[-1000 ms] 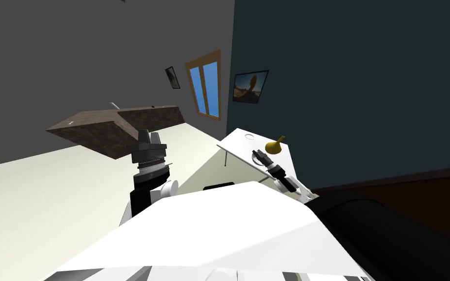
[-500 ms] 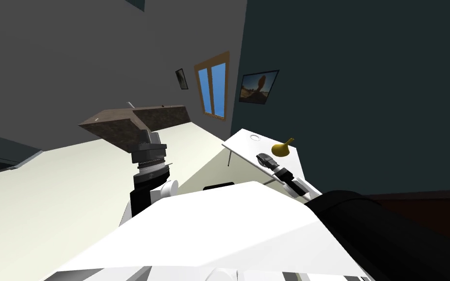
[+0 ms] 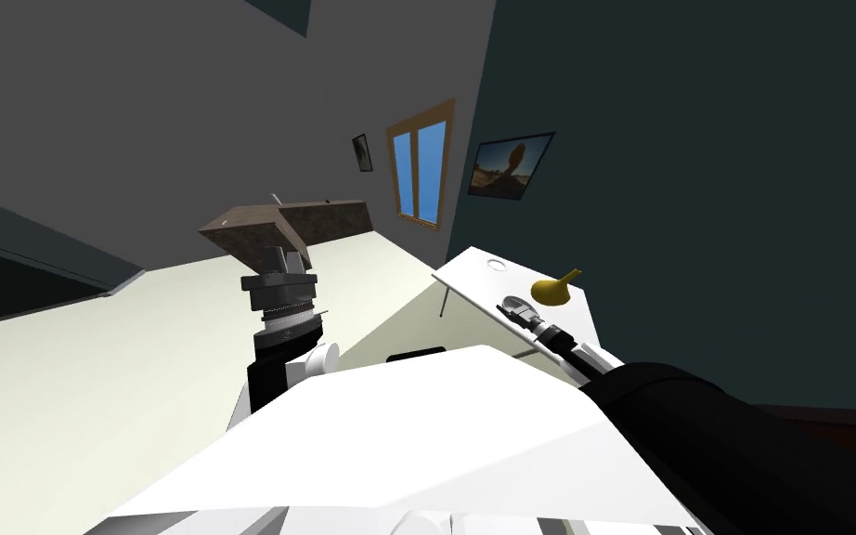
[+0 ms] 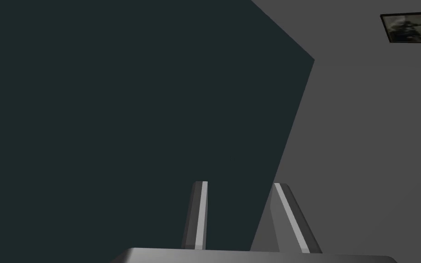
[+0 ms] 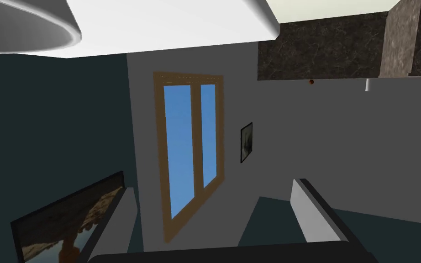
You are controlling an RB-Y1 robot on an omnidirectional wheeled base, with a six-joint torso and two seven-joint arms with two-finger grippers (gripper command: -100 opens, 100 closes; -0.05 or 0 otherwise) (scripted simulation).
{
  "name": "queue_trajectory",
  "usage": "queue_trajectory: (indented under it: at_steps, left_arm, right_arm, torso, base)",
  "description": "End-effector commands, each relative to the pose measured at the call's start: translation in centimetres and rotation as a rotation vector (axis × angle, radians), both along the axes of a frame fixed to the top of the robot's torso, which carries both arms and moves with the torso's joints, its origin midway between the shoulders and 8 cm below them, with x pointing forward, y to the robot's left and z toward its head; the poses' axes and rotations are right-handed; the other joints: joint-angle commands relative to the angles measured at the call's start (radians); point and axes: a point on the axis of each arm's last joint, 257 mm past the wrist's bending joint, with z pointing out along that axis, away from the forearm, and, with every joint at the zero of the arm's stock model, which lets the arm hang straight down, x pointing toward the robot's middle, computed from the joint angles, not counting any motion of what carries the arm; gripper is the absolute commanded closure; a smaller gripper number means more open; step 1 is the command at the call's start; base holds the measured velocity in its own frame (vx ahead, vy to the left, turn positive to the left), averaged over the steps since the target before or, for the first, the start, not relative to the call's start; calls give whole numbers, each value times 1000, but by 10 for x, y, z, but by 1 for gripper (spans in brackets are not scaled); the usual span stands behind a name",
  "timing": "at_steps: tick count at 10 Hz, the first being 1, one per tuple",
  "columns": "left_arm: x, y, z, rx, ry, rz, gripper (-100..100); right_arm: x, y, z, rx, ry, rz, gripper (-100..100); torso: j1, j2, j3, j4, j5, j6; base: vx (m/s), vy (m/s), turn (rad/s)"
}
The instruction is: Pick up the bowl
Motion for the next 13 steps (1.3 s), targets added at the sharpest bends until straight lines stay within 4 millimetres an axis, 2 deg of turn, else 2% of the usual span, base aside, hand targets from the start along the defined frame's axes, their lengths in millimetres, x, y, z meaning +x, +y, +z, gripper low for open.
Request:
queue_trajectory:
  at_steps: [1, 2, 3, 6, 8, 9, 12, 13]
  left_arm:
    - [0, 0, 0, 0, 0, 0, 0]
    - [0, 0, 0, 0, 0, 0, 0]
    - [0, 0, 0, 0, 0, 0, 0]
    - [0, 0, 0, 0, 0, 0, 0]
    - [0, 0, 0, 0, 0, 0, 0]
    - [0, 0, 0, 0, 0, 0, 0]
    - [0, 0, 0, 0, 0, 0, 0]
    - [0, 0, 0, 0, 0, 0, 0]
  right_arm:
    - [-8, -17, -10, -48, 34, -12, -100]
    - [-17, -30, -15, -136, 65, 6, -100]
    - [-23, -40, -22, -136, 85, -15, -100]
    - [-50, -76, -36, -298, 174, 6, -100]
    - [-56, -83, -41, -297, 190, -11, -100]
    - [-68, -97, -45, -371, 229, 10, -100]
    - [-92, -123, -55, -437, 298, 3, -100]
    - [-109, -140, -60, -499, 350, 16, -100]
  torso:
    - [0, 0, 0, 0, 0, 0]
    - [0, 0, 0, 0, 0, 0]
    - [0, 0, 0, 0, 0, 0]
    - [-1, 0, 0, 0, 0, 1]
    - [-1, 0, 0, 0, 0, 1]
    - [-3, 0, 0, 0, -1, 1]
    - [-1, 0, 0, 0, 0, 0]
    - [-2, 0, 0, 0, 0, 1]
  base:
    - [-1, 67, 113]
    - [-8, 72, 194]
    - [6, 55, 100]
    - [9, 66, 154]
    - [8, 46, 51]
    - [4, 53, 199]
    - [10, 58, 105]
    - [7, 53, 178]
